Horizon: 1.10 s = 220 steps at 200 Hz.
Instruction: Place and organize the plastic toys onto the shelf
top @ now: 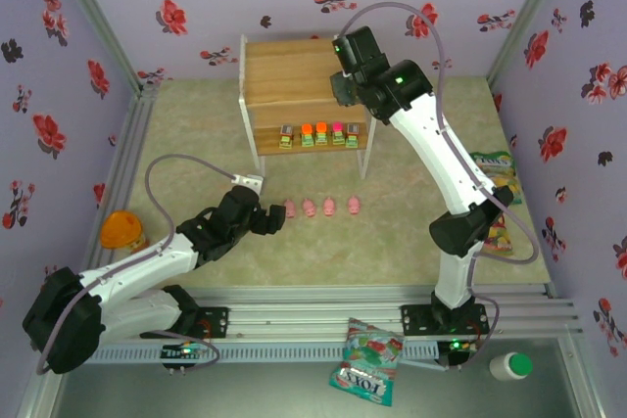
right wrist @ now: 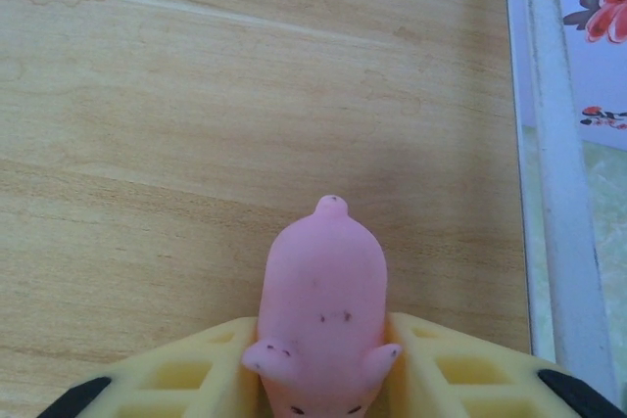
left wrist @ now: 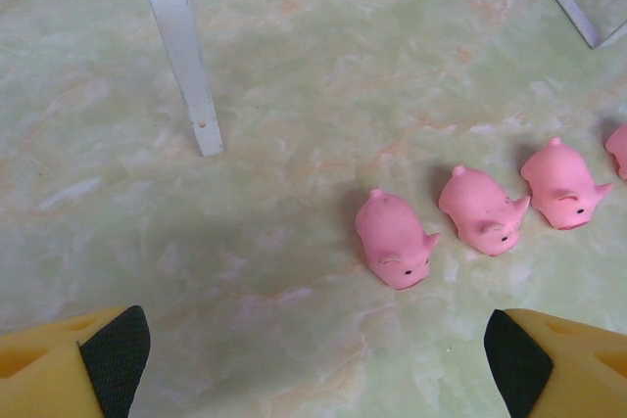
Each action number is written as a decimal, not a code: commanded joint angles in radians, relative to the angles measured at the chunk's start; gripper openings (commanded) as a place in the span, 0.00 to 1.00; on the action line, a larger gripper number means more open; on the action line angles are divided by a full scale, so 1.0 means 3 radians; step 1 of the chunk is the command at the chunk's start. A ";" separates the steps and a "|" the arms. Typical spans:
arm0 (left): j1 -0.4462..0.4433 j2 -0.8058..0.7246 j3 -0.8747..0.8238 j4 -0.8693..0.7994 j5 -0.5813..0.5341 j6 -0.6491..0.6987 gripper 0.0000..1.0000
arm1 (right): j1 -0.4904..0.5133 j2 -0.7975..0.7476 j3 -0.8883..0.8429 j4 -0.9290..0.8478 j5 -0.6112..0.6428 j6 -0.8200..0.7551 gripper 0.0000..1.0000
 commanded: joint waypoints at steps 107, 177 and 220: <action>0.0030 -0.0037 0.0052 0.0004 0.0026 0.0031 0.93 | 0.0157 0.0062 0.0273 -0.0152 0.0445 -0.0155 0.47; 0.0028 -0.0027 0.0055 0.0009 0.0023 0.0037 0.93 | 0.0186 0.0204 0.0501 -0.0149 0.0480 -0.0212 0.50; 0.0027 -0.0024 0.0050 0.0004 0.0018 0.0037 0.93 | 0.0215 0.0270 0.0522 -0.0152 0.0482 -0.0252 0.51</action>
